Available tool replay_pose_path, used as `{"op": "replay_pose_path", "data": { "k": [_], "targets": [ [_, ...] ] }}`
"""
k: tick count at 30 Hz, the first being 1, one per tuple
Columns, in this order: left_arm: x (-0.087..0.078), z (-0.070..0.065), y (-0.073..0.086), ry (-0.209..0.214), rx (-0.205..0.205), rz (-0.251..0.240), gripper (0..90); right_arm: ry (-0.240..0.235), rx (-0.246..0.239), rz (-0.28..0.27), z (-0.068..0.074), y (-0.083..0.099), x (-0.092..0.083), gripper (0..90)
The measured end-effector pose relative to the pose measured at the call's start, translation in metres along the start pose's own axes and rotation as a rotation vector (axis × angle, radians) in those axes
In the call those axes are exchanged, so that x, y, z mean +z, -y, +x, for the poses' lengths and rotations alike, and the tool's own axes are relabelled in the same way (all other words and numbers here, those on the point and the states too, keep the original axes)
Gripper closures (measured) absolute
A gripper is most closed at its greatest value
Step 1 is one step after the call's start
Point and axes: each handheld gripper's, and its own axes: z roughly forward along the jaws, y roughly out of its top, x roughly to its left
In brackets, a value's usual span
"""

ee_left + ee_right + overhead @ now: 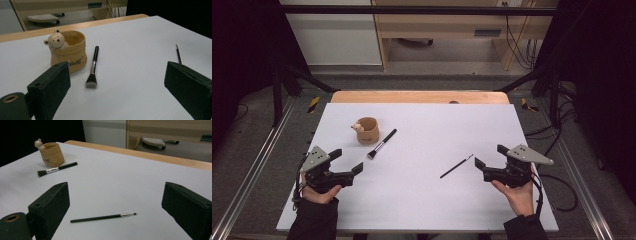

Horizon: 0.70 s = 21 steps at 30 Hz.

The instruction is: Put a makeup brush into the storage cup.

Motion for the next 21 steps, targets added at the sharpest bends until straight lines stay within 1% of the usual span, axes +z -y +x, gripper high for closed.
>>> {"op": "replay_pose_path", "data": {
  "k": [3, 4, 11, 21],
  "targets": [
    [0.001, 0.000, 0.001, -0.001, -0.003, 0.003, 5.7, 0.008, 0.007, 0.012, 0.003, 0.000, 0.003, 8.9],
    [0.001, 0.000, 0.001, -0.001, -0.004, 0.003, 5.7, 0.017, 0.004, 0.025, 0.005, 0.000, 0.007, 8.9],
    [0.001, 0.000, 0.003, -0.004, 0.002, 0.010, 5.7, 0.023, 0.020, 0.054, 0.010, 0.002, 0.016, 9.5],
    [0.001, 0.000, 0.003, -0.004, 0.004, 0.013, 5.7, 0.039, 0.017, 0.114, 0.017, 0.006, 0.033, 10.7]
  ]
}}
